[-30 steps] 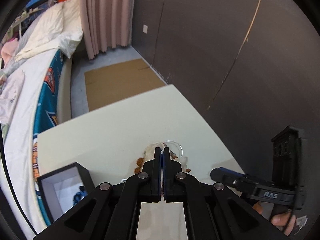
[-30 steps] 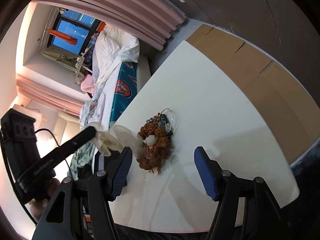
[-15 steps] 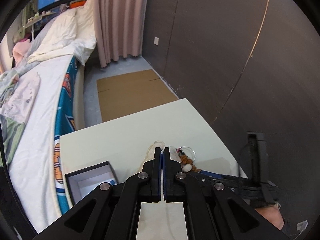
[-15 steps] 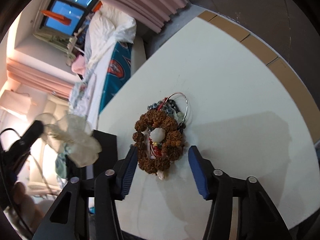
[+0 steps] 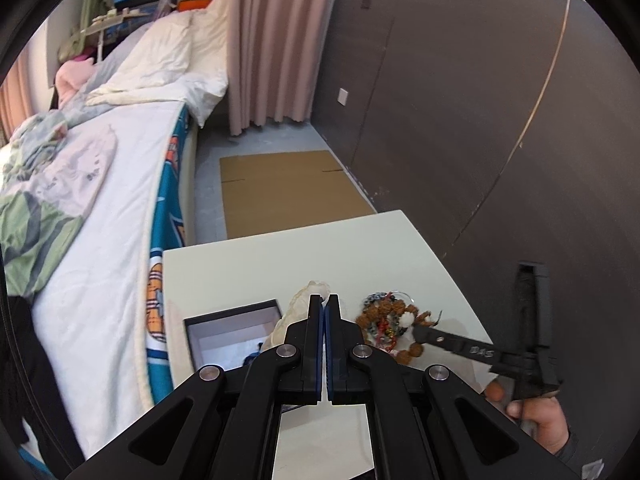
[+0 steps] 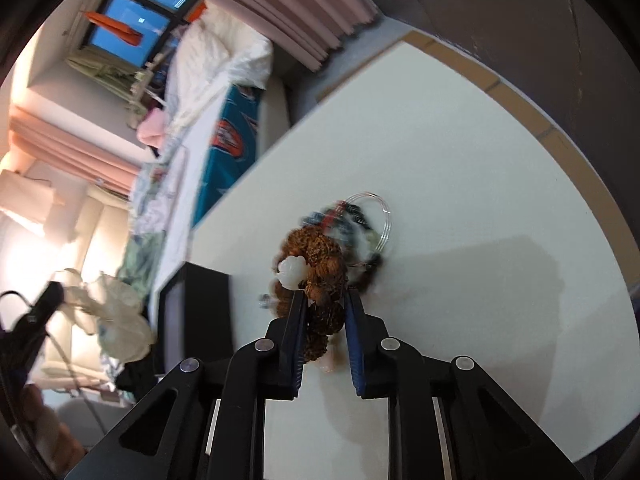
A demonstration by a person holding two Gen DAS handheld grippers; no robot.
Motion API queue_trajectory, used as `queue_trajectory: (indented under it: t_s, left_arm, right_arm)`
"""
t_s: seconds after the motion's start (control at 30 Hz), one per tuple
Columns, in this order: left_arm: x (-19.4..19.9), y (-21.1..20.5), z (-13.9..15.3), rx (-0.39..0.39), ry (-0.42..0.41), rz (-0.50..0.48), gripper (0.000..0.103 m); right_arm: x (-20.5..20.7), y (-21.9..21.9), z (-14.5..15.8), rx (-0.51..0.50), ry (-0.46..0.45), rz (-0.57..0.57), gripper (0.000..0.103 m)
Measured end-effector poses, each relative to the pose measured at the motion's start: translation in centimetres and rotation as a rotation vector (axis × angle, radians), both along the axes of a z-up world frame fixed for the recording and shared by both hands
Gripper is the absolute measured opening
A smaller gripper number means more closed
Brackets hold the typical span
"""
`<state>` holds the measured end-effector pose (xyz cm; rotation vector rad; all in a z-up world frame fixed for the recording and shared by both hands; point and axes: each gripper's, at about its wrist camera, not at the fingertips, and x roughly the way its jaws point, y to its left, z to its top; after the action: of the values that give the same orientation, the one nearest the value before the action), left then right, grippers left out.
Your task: Organize jewelry
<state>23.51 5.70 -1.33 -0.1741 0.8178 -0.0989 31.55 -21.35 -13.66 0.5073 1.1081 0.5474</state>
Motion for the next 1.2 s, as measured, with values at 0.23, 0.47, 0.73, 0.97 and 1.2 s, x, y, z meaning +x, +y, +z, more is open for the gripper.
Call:
queue_trajectory:
  t_s: [0.23, 0.47, 0.73, 0.97, 1.2]
  left_arm:
    - [-1.7, 2.5, 0.3, -0.026, -0.021, 0.042, 0.000]
    - [-2.2, 4.5, -0.6, -0.055, -0.013, 0.083, 0.000]
    - [-0.6, 4.6, -2.8, -0.126, 0.031, 0.060, 0.001]
    - [-0.5, 4.3, -3.9, -0.159, 0.062, 0.047, 0.074]
    - [-2.6, 6.7, -2.5, -0.173, 0.016, 0.090, 0.080]
  right_arm:
    - [-1.3, 1.9, 4.3, 0.003, -0.098, 0.043, 0.019]
    - [-2.6, 3.9, 7.3, 0.008, -0.157, 0.070, 0.019]
    - [-4.1, 5.1, 10.1, -0.001, -0.208, 0.090, 0.019]
    - [-4.8, 6.0, 11.3, -0.027, -0.225, 0.105, 0.020]
    - [-4.8, 8.6, 11.6, -0.012, -0.234, 0.150, 0.020]
